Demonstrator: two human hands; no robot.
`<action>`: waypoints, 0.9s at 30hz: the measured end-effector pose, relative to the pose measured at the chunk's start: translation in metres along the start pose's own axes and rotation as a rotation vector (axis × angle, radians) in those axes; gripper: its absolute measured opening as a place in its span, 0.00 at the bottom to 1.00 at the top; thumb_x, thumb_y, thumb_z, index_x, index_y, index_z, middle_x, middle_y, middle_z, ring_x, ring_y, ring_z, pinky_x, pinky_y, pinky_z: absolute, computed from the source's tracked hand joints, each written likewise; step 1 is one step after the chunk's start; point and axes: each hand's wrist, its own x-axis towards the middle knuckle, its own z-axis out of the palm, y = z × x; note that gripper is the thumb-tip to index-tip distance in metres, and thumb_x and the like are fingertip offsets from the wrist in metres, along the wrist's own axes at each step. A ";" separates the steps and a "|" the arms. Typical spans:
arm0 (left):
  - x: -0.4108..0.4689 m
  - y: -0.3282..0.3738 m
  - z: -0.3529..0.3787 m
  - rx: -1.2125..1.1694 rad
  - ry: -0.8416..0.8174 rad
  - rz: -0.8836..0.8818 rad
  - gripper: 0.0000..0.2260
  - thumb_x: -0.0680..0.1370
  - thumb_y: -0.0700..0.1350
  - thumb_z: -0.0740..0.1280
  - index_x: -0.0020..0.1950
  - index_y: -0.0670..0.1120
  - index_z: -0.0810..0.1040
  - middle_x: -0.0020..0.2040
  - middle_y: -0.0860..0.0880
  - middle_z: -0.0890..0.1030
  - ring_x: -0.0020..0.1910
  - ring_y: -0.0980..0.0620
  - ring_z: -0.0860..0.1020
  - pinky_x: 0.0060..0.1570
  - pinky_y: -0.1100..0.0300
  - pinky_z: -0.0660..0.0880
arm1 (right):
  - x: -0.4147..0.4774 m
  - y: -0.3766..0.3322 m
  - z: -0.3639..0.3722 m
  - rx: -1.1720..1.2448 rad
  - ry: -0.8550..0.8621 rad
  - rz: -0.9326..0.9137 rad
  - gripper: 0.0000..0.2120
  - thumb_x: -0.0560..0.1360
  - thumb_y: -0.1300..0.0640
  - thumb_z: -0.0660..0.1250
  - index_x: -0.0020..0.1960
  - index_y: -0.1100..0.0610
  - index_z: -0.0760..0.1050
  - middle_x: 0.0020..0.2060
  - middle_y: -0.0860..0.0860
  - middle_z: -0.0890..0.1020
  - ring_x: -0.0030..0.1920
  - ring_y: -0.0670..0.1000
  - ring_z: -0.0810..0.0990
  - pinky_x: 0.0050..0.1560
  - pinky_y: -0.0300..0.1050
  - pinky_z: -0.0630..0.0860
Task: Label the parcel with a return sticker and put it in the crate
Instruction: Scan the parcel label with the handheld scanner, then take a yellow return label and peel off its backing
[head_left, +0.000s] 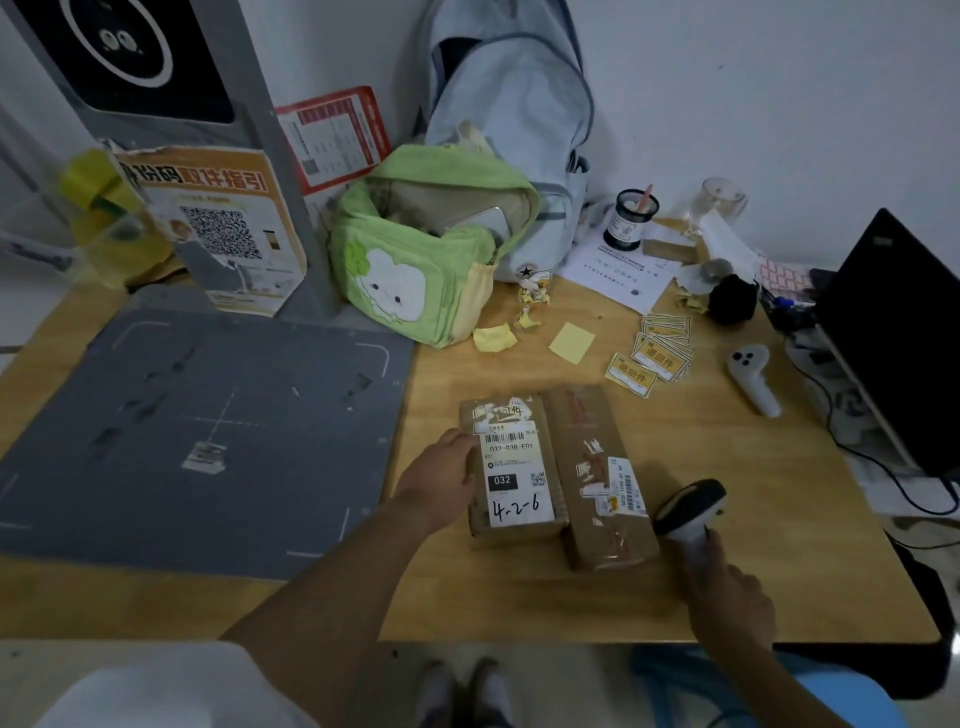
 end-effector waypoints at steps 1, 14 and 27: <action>0.000 0.000 0.002 -0.011 -0.017 0.003 0.22 0.75 0.40 0.63 0.70 0.46 0.70 0.73 0.51 0.67 0.66 0.50 0.73 0.63 0.57 0.72 | -0.001 0.001 0.004 0.049 -0.005 0.015 0.25 0.79 0.45 0.50 0.74 0.50 0.52 0.44 0.55 0.80 0.43 0.56 0.76 0.42 0.48 0.71; 0.011 0.015 -0.021 0.020 -0.260 -0.112 0.19 0.75 0.46 0.67 0.66 0.48 0.76 0.71 0.50 0.70 0.65 0.48 0.73 0.63 0.56 0.72 | 0.013 -0.058 -0.088 0.205 0.099 -0.199 0.10 0.74 0.58 0.63 0.52 0.56 0.81 0.49 0.55 0.84 0.48 0.55 0.80 0.48 0.49 0.78; 0.047 0.111 -0.137 -0.638 -0.137 -0.196 0.13 0.80 0.41 0.59 0.63 0.43 0.76 0.53 0.47 0.80 0.43 0.49 0.78 0.40 0.58 0.70 | 0.034 -0.136 -0.260 0.944 0.139 -0.269 0.11 0.72 0.62 0.72 0.53 0.62 0.80 0.38 0.55 0.82 0.38 0.52 0.80 0.44 0.47 0.79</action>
